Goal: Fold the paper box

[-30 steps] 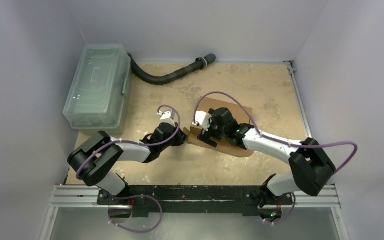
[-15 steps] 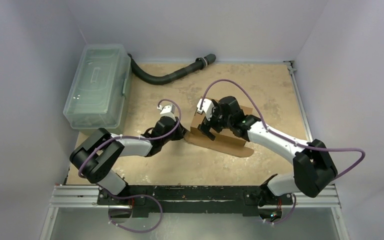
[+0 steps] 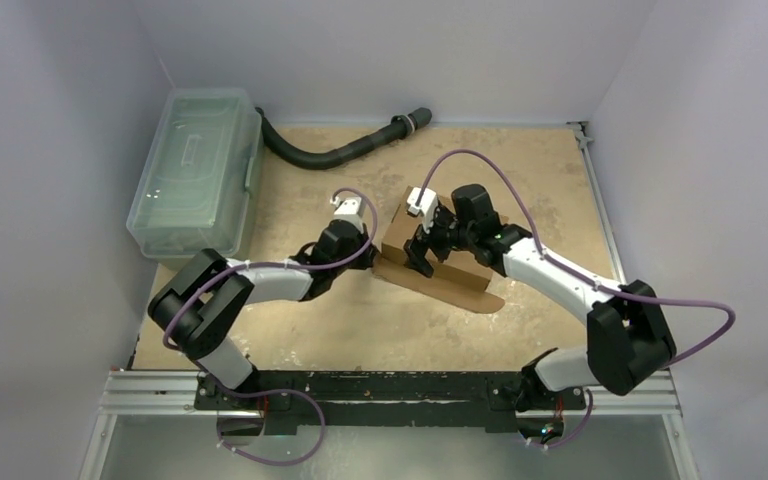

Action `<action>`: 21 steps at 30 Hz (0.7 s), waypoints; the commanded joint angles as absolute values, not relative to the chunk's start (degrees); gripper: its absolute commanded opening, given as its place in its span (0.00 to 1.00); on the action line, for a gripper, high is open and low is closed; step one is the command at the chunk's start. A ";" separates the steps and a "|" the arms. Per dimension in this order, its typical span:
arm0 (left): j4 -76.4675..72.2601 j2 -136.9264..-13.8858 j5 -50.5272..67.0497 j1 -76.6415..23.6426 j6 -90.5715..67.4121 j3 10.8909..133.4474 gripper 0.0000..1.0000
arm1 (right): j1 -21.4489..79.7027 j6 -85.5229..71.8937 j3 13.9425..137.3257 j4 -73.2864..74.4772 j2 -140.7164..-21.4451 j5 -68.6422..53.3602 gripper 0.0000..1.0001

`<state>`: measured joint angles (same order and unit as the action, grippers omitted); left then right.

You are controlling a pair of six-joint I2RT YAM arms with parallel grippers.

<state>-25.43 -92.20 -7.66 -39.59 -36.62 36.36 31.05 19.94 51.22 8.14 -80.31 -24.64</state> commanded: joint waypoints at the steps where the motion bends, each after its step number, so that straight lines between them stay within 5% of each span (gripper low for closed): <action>1: -19.27 -94.48 -7.26 -39.34 -26.19 45.52 0.00 | 30.20 18.92 50.62 5.13 -76.55 -30.56 0.99; 6: -16.61 -96.40 -5.20 -39.30 -29.20 47.13 0.23 | 27.59 18.35 49.75 4.74 -75.46 -31.35 0.99; 21: -32.36 -92.88 -9.14 -39.22 -37.33 32.08 0.28 | 26.44 18.10 49.75 4.59 -75.85 -30.32 0.99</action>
